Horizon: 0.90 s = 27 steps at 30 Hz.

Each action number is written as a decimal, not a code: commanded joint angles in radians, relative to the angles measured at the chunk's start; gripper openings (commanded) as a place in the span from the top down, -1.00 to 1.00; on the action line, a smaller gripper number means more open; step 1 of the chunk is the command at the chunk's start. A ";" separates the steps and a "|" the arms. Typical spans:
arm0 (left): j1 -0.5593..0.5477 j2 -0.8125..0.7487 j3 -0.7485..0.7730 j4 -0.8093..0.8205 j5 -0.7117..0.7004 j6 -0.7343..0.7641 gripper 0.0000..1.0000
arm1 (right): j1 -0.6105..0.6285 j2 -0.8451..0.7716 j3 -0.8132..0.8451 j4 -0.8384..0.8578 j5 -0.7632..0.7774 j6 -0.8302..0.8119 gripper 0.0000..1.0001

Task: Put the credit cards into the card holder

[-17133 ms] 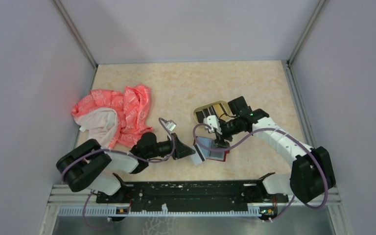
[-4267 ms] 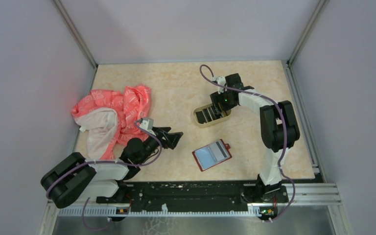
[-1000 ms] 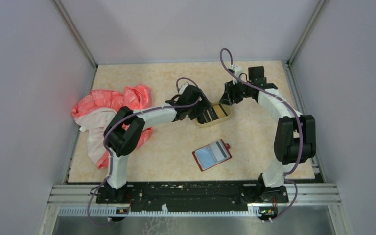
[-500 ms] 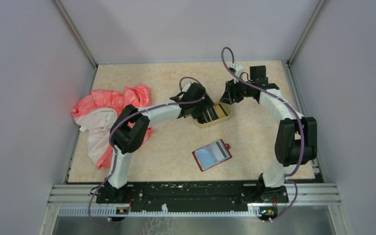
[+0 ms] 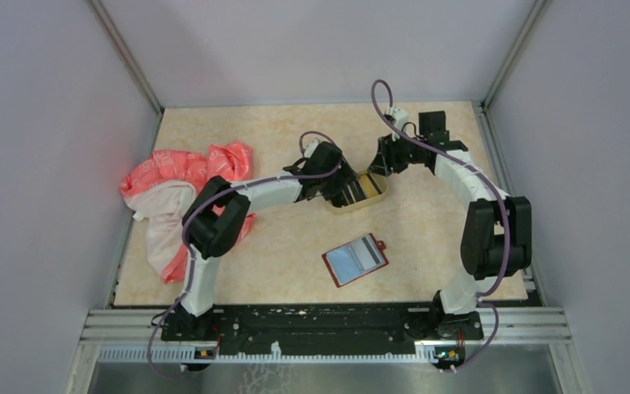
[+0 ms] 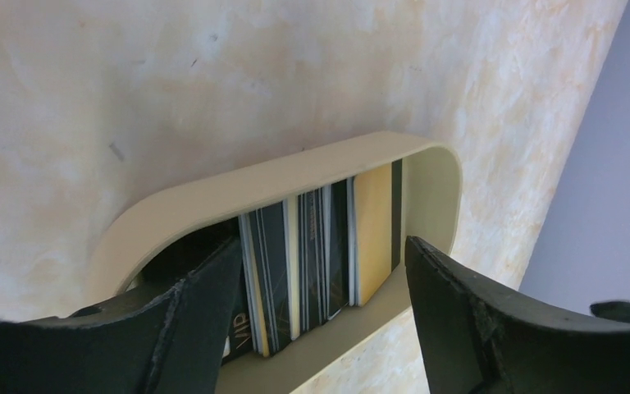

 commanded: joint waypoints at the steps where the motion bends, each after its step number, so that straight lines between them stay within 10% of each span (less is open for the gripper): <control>1: -0.007 -0.083 -0.110 0.139 0.039 -0.004 -0.55 | -0.013 -0.056 0.001 0.032 -0.030 0.006 0.06; 14: 0.002 -0.112 -0.246 0.400 0.166 -0.001 -0.30 | -0.013 -0.059 0.001 0.030 -0.033 0.006 0.05; 27: 0.000 -0.082 -0.117 0.073 0.043 -0.058 -0.58 | -0.013 -0.053 0.001 0.029 -0.042 0.008 0.06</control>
